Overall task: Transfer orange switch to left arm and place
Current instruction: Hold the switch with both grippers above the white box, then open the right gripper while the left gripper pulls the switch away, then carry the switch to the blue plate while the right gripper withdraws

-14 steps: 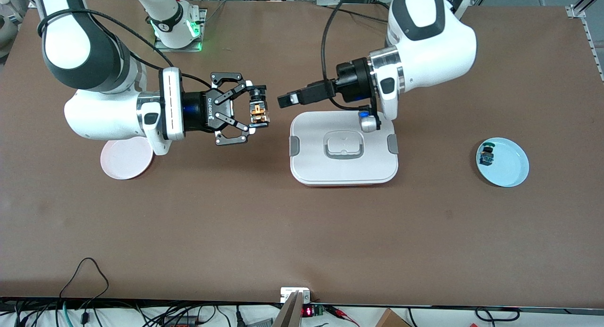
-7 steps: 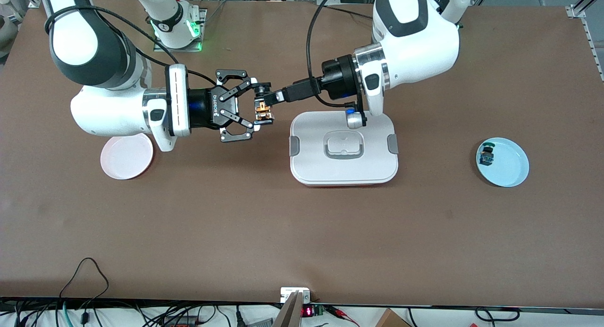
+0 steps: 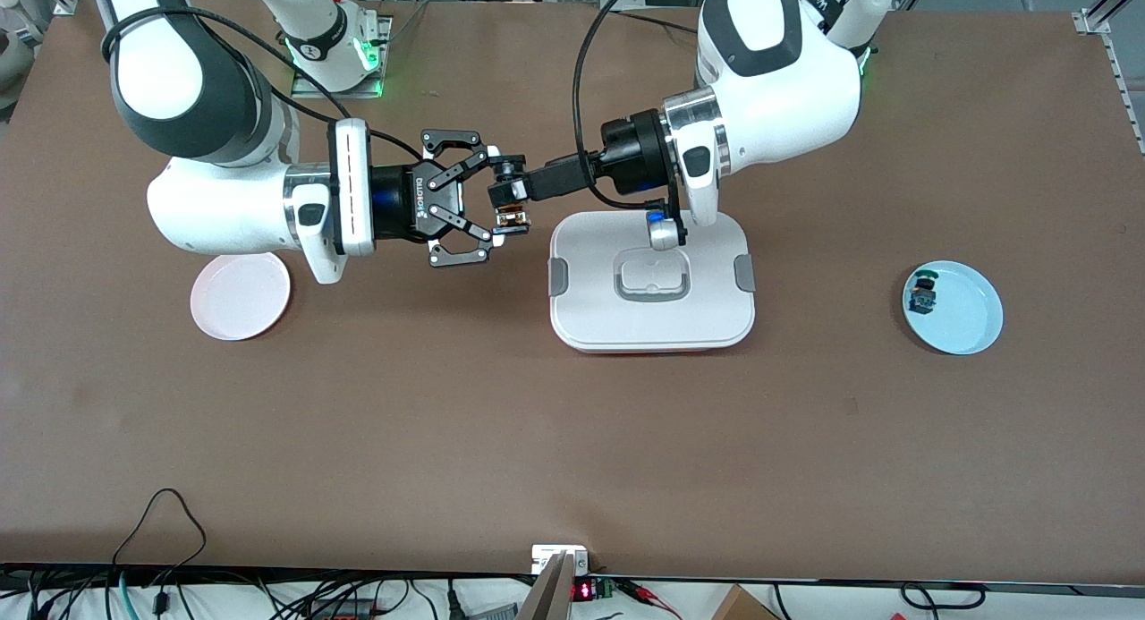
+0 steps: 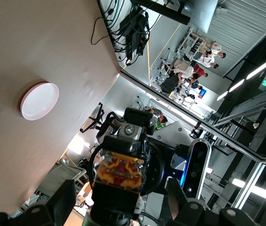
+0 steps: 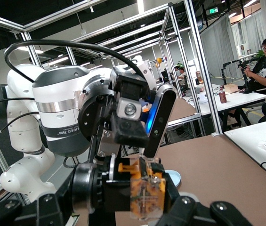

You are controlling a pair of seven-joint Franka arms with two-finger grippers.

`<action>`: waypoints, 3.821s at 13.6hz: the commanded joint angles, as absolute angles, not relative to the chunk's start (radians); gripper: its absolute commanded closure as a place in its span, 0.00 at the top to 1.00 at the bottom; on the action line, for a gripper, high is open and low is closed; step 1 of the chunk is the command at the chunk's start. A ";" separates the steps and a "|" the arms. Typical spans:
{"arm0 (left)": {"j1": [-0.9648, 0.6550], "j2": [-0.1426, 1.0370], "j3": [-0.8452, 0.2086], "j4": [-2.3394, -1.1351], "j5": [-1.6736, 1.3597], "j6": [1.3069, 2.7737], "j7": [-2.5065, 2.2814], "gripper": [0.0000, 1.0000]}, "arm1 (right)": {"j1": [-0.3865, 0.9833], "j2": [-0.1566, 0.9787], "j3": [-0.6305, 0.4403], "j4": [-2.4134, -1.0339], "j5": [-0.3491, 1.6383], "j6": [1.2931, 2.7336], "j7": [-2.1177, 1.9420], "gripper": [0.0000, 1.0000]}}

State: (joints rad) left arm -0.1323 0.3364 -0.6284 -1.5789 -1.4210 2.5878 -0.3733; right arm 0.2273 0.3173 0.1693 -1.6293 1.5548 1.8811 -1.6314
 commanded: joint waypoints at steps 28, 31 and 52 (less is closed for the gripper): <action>0.017 0.299 -0.620 -1.641 -1.433 2.461 -0.264 0.00 | 0.209 0.215 0.169 -1.749 1.580 1.948 -1.618 1.00; 0.185 0.279 -0.612 -1.680 -1.401 2.185 -0.264 0.00 | 0.169 0.190 0.169 -1.778 1.575 1.940 -1.615 1.00; 0.787 0.351 -0.614 -1.928 0.384 1.842 0.098 0.00 | -0.072 0.135 0.106 -1.812 1.160 1.692 -0.855 1.00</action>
State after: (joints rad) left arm 0.7548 0.2898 -0.6020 -1.9251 0.2955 1.7856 0.0740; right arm -0.0733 0.1361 0.1169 -1.8196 1.1936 1.7033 -0.9417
